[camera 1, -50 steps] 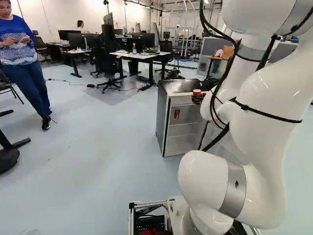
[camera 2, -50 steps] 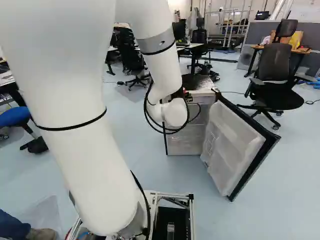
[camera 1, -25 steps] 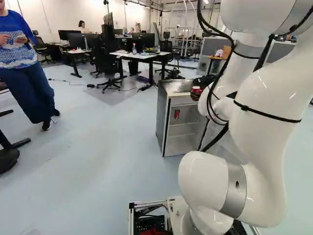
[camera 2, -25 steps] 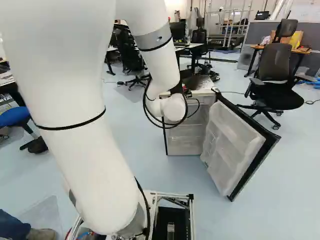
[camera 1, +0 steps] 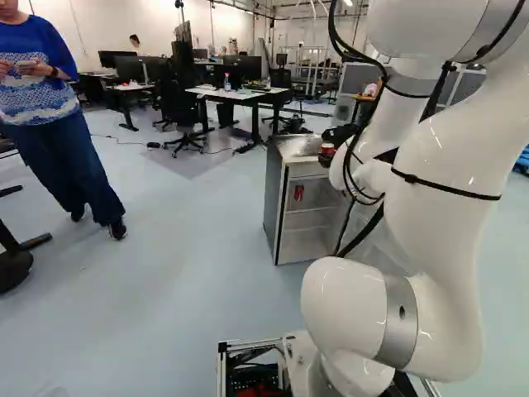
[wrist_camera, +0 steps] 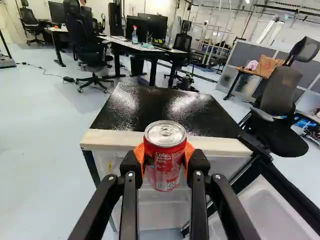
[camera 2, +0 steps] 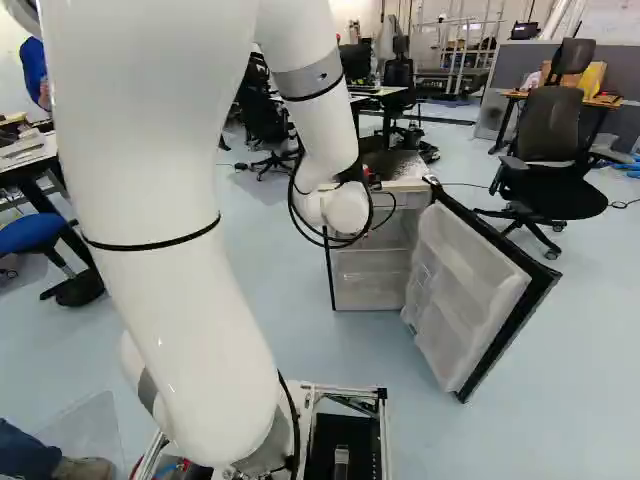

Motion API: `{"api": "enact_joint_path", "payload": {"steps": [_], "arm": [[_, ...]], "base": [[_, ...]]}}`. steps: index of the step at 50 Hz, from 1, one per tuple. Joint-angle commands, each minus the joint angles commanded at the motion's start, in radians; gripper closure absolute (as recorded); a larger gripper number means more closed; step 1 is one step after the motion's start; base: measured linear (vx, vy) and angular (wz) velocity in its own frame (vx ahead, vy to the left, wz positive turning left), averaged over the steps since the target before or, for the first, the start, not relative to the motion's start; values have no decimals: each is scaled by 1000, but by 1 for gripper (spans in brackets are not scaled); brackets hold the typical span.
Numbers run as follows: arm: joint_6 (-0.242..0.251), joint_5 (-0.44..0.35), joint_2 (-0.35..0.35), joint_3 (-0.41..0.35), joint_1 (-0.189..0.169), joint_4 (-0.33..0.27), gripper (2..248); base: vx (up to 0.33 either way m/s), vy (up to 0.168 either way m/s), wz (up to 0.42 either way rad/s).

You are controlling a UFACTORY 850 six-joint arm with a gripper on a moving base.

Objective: Grab a drink from the fridge

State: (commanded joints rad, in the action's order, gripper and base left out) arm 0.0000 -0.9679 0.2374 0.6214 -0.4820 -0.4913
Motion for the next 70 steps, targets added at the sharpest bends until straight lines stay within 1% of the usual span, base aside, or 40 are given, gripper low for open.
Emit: {"api": "enact_joint_path", "payload": {"steps": [4, 40, 70], "arm": [[0, 0, 0, 10, 7, 0, 153], [0, 0, 91, 118, 56, 0, 153], [0, 0, 175, 223, 79, 0, 153]], "base": [[0, 0, 0], [0, 0, 0], [0, 0, 0]]}}
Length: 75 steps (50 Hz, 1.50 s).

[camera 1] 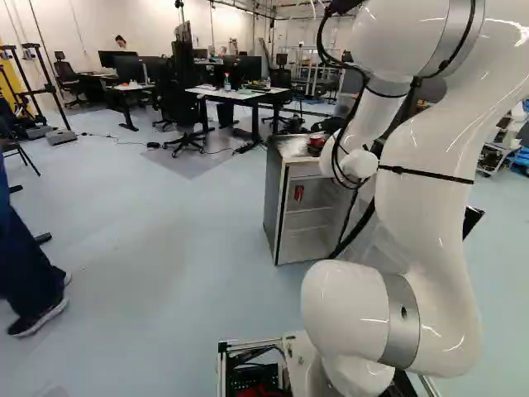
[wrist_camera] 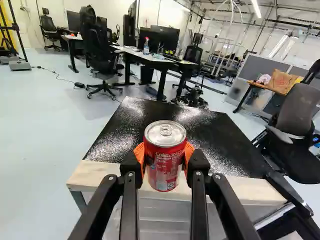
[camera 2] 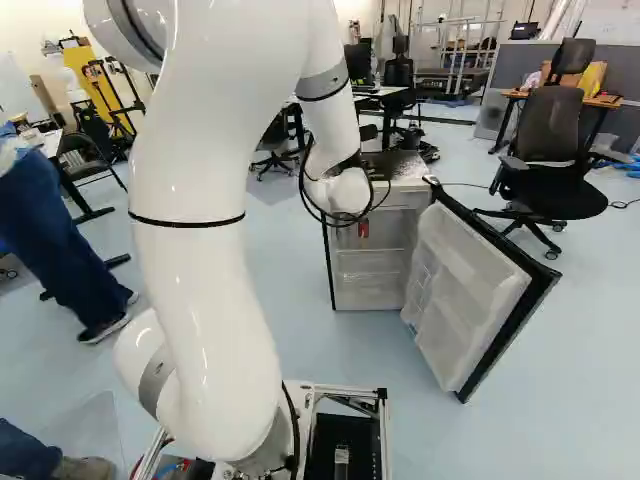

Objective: Grab a drink from the fridge

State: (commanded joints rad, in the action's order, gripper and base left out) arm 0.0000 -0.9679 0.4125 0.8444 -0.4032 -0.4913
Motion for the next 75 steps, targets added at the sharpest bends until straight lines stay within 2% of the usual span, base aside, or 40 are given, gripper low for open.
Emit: {"api": "enact_joint_path", "payload": {"steps": [37, 55, 61, 70, 75], "arm": [[0, 0, 106, 137, 16, 0, 153], [0, 0, 106, 137, 16, 0, 153], [-33, 0, 106, 137, 16, 0, 153], [-118, 0, 106, 137, 16, 0, 153], [-118, 0, 106, 137, 16, 0, 153]], "base": [[0, 0, 0], [0, 0, 0], [0, 0, 0], [0, 0, 0], [0, 0, 0]]}}
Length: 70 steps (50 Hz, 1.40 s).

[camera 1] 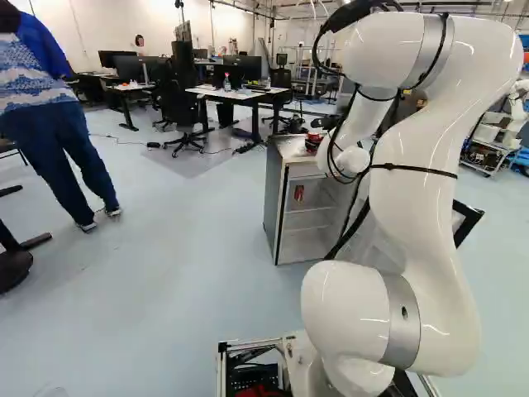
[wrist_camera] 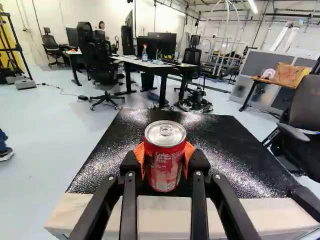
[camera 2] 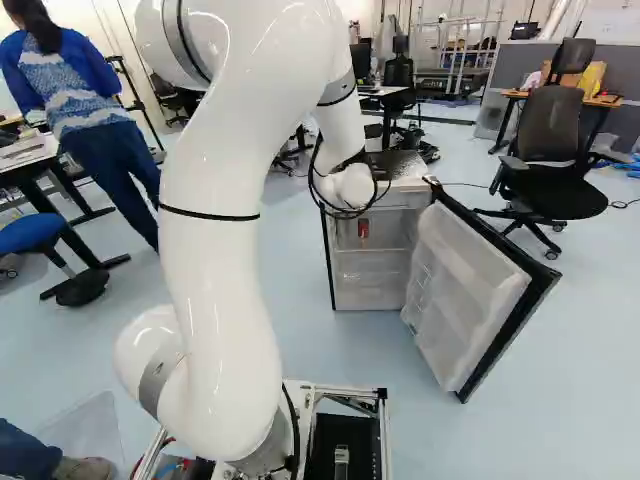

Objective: Grab a drink from the fridge

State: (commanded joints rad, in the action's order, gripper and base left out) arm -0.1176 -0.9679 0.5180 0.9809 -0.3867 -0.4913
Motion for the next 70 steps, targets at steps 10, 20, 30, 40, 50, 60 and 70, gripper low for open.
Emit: {"api": "enact_joint_path", "payload": {"steps": [10, 20, 30, 40, 50, 60, 70], "arm": [[0, 0, 0, 0, 0, 0, 153], [-35, 0, 0, 0, 0, 0, 153], [-35, 0, 0, 0, 0, 0, 153], [-35, 0, 3, 0, 0, 0, 153], [-35, 0, 21, 2, 0, 0, 153], [-35, 0, 23, 2, 0, 0, 153], [-35, 0, 23, 2, 0, 0, 142]], "base": [[0, 0, 0], [0, 0, 0], [0, 0, 0], [0, 0, 0], [0, 0, 0], [0, 0, 0], [0, 0, 0]]}}
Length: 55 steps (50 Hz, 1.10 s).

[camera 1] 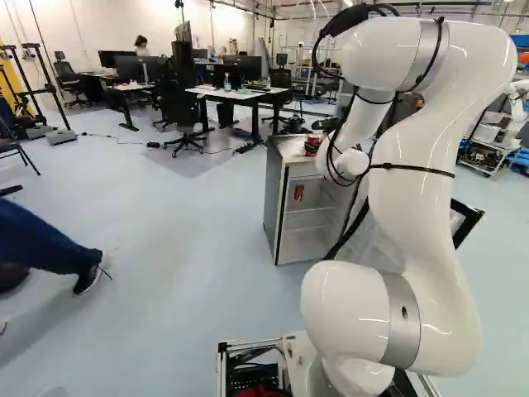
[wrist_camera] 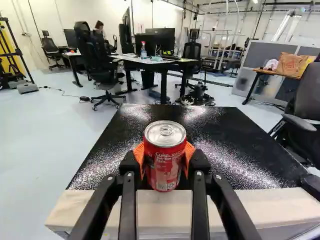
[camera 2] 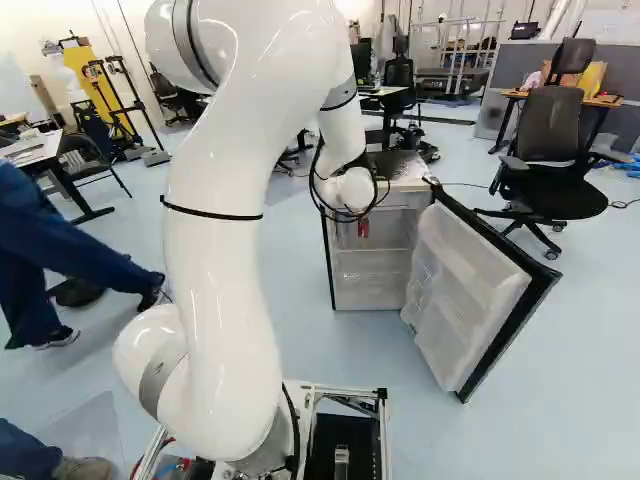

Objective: Grab a drink from the fridge

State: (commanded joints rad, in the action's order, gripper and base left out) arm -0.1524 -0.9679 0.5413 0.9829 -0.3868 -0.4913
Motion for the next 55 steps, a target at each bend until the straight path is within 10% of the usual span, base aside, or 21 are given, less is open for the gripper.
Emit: {"api": "enact_joint_path", "payload": {"steps": [10, 11, 15, 16, 20, 21, 55], "arm": [[0, 0, 0, 0, 0, 0, 109], [0, 0, 0, 0, 0, 0, 74], [0, 0, -1, -1, 0, 0, 74], [0, 0, -1, -2, 0, 0, 37], [0, 0, -8, -10, -2, 0, 37], [0, 0, -11, -14, -2, 0, 4], [0, 0, -135, -177, -58, 0, 3]], "base": [[0, 0, 0], [0, 0, 0], [0, 0, 0], [0, 0, 0], [0, 0, 0], [0, 0, 0], [0, 0, 0]]}}
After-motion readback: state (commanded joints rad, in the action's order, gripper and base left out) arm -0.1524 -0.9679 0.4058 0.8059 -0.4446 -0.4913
